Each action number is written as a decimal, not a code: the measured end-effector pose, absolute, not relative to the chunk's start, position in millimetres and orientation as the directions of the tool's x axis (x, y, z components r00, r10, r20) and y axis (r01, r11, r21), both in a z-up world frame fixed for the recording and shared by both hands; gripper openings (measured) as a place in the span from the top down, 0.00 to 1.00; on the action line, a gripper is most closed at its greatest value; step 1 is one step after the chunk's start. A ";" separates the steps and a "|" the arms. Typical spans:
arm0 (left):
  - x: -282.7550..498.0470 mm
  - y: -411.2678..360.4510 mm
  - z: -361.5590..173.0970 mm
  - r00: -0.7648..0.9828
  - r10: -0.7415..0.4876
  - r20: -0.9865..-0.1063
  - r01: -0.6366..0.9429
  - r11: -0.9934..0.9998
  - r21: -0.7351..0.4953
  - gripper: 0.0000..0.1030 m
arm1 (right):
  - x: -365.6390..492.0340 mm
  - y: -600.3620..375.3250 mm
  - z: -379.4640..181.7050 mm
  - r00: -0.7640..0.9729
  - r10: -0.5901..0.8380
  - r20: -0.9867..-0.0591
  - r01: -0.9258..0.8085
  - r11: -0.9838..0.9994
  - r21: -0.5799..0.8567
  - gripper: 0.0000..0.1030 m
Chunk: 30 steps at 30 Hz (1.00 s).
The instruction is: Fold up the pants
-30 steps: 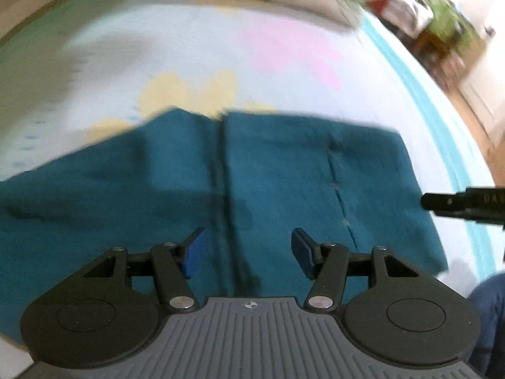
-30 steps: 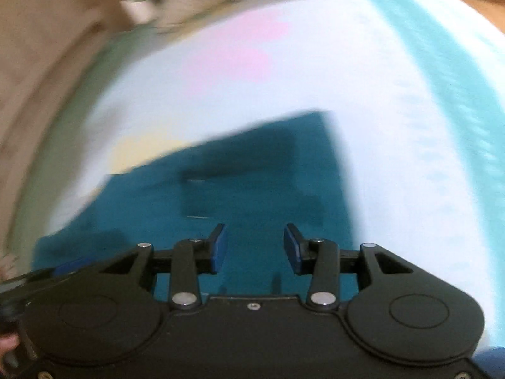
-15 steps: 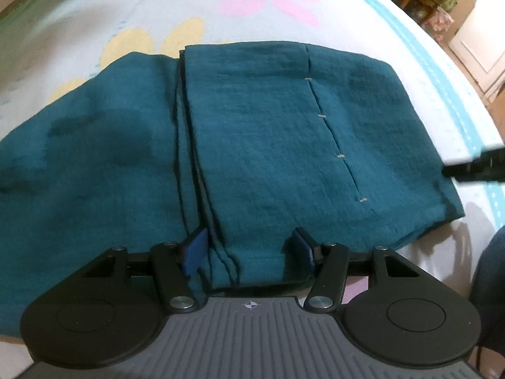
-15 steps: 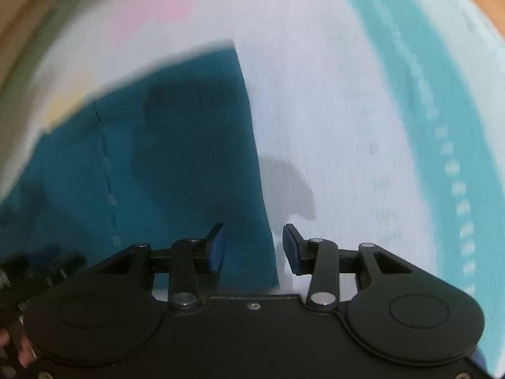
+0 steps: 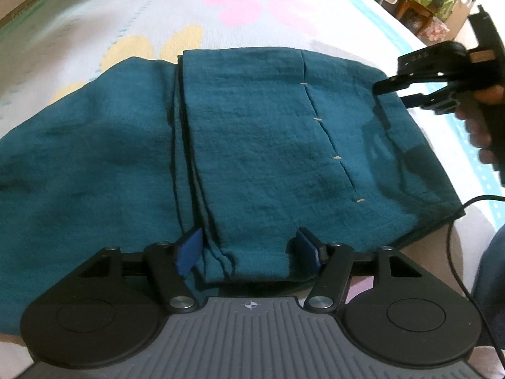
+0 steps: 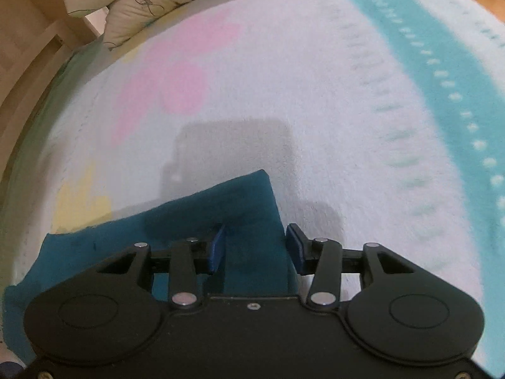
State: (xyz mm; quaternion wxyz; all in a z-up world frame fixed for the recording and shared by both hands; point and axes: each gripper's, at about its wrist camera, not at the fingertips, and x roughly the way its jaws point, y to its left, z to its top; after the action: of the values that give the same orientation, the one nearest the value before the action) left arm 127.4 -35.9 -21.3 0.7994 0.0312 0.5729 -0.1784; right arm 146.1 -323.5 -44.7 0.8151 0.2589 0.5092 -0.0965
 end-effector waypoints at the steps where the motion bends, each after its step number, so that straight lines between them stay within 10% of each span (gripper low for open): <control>1: 126.2 -33.8 -20.5 0.279 -0.257 -0.925 0.319 0.933 -0.163 0.35 | 139.6 -317.3 -38.9 0.479 0.112 -0.871 0.410 0.849 0.334 0.48; 4: 125.1 -34.4 -21.0 0.284 -0.253 -0.925 0.322 0.934 -0.157 0.33 | 139.5 -312.7 -39.4 0.469 0.077 -0.880 0.389 0.877 0.284 0.75; 7: 123.0 -39.6 -21.1 0.289 -0.232 -0.929 0.337 0.933 -0.128 0.31 | 146.4 -310.0 -40.8 0.447 0.051 -0.893 0.374 0.896 0.238 0.81; 30: 115.5 -55.1 -19.9 0.317 -0.165 -0.934 0.295 0.953 -0.069 0.29 | 85.1 -310.6 -26.7 0.348 0.148 -0.926 0.432 0.851 0.298 0.56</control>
State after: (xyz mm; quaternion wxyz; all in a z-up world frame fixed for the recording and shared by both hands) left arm 115.5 -55.1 -19.9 0.8093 0.0570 0.5670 -0.1421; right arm 85.1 -310.6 -26.7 0.7796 0.2572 0.5637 -0.0910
